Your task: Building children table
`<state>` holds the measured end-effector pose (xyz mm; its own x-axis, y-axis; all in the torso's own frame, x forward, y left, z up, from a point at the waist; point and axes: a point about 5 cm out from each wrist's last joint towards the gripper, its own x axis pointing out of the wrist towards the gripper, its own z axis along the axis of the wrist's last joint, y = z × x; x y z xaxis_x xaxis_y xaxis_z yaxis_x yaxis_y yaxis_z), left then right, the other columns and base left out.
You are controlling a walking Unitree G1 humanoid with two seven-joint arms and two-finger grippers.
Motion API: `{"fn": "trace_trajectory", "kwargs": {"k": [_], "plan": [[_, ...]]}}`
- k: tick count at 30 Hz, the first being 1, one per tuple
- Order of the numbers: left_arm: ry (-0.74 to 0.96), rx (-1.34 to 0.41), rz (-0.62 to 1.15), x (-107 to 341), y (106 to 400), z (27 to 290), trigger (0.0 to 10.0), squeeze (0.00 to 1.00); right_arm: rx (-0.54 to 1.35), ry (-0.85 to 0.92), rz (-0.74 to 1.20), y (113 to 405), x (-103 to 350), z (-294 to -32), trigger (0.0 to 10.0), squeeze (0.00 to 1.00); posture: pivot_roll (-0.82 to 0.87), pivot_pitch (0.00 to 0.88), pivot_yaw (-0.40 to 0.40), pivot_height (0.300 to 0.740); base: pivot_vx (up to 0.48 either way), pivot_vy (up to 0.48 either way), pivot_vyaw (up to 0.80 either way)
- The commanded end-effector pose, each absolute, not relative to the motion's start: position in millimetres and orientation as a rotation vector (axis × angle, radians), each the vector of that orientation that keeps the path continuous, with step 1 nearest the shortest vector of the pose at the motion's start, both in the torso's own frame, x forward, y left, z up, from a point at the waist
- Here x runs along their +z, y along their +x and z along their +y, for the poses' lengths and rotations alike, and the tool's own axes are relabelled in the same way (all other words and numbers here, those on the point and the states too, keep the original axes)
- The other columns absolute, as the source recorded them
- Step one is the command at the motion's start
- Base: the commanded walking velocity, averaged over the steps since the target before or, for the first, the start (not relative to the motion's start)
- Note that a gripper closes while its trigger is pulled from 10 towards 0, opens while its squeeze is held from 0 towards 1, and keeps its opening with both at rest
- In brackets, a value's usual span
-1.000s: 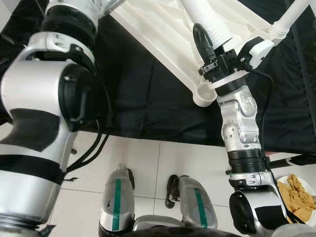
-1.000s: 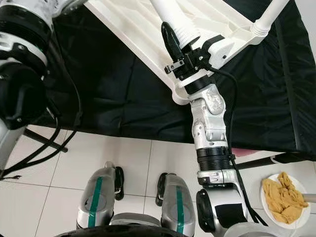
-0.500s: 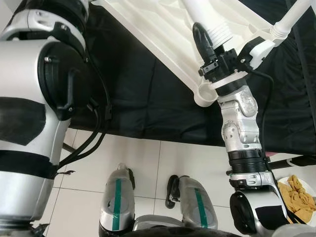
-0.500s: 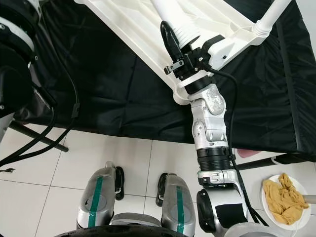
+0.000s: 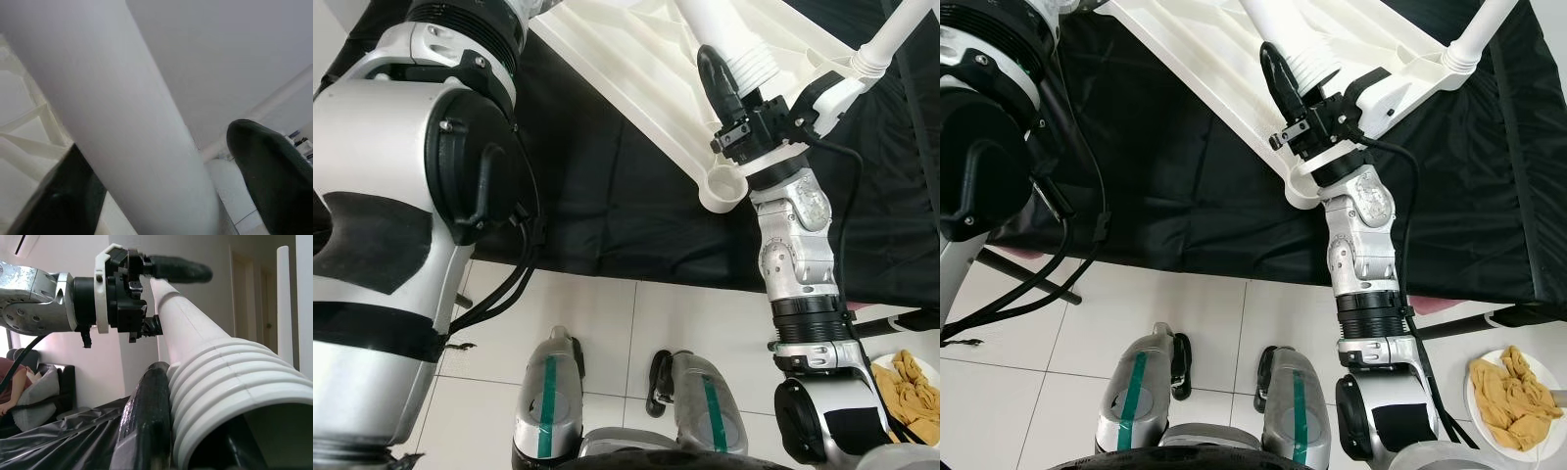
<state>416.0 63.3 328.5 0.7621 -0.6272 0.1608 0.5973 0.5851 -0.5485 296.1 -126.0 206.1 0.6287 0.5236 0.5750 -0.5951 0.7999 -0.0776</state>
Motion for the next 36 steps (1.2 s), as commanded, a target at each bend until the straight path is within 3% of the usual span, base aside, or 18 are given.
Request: {"fn": "trace_trajectory", "kwargs": {"k": [1,2,3,15,16,17,18,19,20,36], "plan": [[-0.612,-0.746,0.032,337,414,60,2.6,0.00,0.673,0.107,-0.625,295,209,-122,10.0,0.00,0.02,0.006,0.037,0.740,0.000,0.000,0.00],[-0.612,-0.746,0.032,337,414,60,2.6,0.00,0.673,0.107,-0.625,295,209,-122,10.0,0.00,0.02,0.006,0.037,0.740,0.000,0.000,0.00],[-0.623,-0.744,0.021,340,415,63,0.0,0.00,0.671,0.102,-0.619,296,208,-123,10.0,0.00,0.02,0.008,0.036,0.740,0.000,0.000,0.00],[-0.761,-0.708,0.003,350,416,72,0.0,0.00,0.671,0.093,-0.596,298,206,-125,10.0,0.00,0.03,0.016,0.023,0.740,0.000,0.000,0.00],[-0.787,-0.709,0.009,350,416,72,0.0,0.00,0.676,0.099,-0.598,298,207,-125,10.0,1.00,0.02,0.017,0.022,0.740,0.000,0.000,0.00],[-0.803,-0.710,0.013,350,416,73,0.0,0.00,0.679,0.103,-0.599,298,207,-125,10.0,1.00,0.02,0.017,0.022,0.740,0.000,0.000,0.00],[-0.823,-0.710,0.023,350,416,73,8.4,0.00,0.683,0.109,-0.603,298,208,-125,10.0,1.00,0.02,0.017,0.019,0.740,0.000,0.000,0.00],[-0.823,-0.710,0.023,350,416,73,8.4,0.00,0.683,0.109,-0.603,298,208,-125,10.0,1.00,0.02,0.017,0.019,0.740,0.000,0.000,0.00],[-0.841,-0.714,0.029,350,416,74,10.0,0.00,0.688,0.122,-0.608,298,209,-125,10.0,1.00,0.02,0.017,0.019,0.740,0.000,0.000,0.00],[-0.927,-0.626,0.047,344,419,93,10.0,0.00,0.662,0.264,-0.656,292,215,-136,10.0,0.98,0.02,0.017,0.037,0.740,0.000,0.000,0.00]]}}
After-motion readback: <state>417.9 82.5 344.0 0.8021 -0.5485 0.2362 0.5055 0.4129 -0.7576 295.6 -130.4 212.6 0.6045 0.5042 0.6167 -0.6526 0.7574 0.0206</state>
